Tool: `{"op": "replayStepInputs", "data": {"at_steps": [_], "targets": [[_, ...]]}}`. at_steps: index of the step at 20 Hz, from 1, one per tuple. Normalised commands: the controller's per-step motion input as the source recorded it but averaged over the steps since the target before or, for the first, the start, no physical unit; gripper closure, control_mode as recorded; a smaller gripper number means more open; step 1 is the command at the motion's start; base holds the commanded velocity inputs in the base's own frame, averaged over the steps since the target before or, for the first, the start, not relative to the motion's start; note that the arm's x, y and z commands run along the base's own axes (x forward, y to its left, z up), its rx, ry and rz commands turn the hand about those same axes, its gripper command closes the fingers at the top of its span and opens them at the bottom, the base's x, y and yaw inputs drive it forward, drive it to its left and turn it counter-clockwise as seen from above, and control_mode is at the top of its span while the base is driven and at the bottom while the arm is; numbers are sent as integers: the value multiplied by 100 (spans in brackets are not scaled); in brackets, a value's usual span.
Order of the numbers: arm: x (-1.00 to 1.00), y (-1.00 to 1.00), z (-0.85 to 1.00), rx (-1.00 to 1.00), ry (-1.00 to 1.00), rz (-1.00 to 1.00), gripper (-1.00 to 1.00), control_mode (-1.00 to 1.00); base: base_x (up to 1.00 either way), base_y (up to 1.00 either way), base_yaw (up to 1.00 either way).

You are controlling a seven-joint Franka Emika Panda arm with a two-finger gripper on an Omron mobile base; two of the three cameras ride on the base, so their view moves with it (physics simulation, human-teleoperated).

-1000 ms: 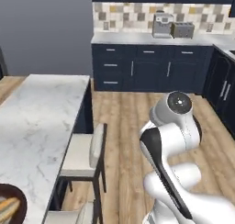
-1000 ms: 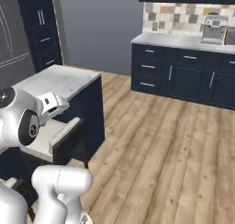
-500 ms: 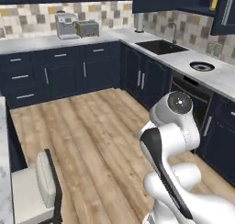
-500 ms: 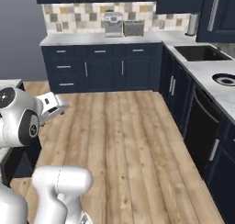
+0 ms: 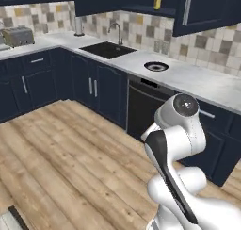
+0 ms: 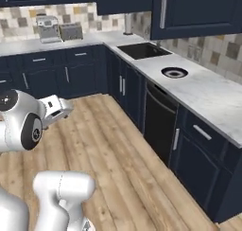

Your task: Move the hot dog bun to the plate on the dining table and place the condiment next to that plate. Then navigate to the fridge and take the sausage and place it on the plate as well.

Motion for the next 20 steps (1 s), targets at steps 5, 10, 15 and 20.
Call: {"op": "replayStepInputs", "data": {"at_steps": [5,10,15,20], "targets": [[0,0,0,0,0,0,-100,100,89,43,-35],[0,0,0,0,0,0,-100,100,99,42,-26],[0,0,0,0,0,0,-100,100,100,24,-24],[0,0,0,0,0,0,-100,100,100,8,-6]]}}
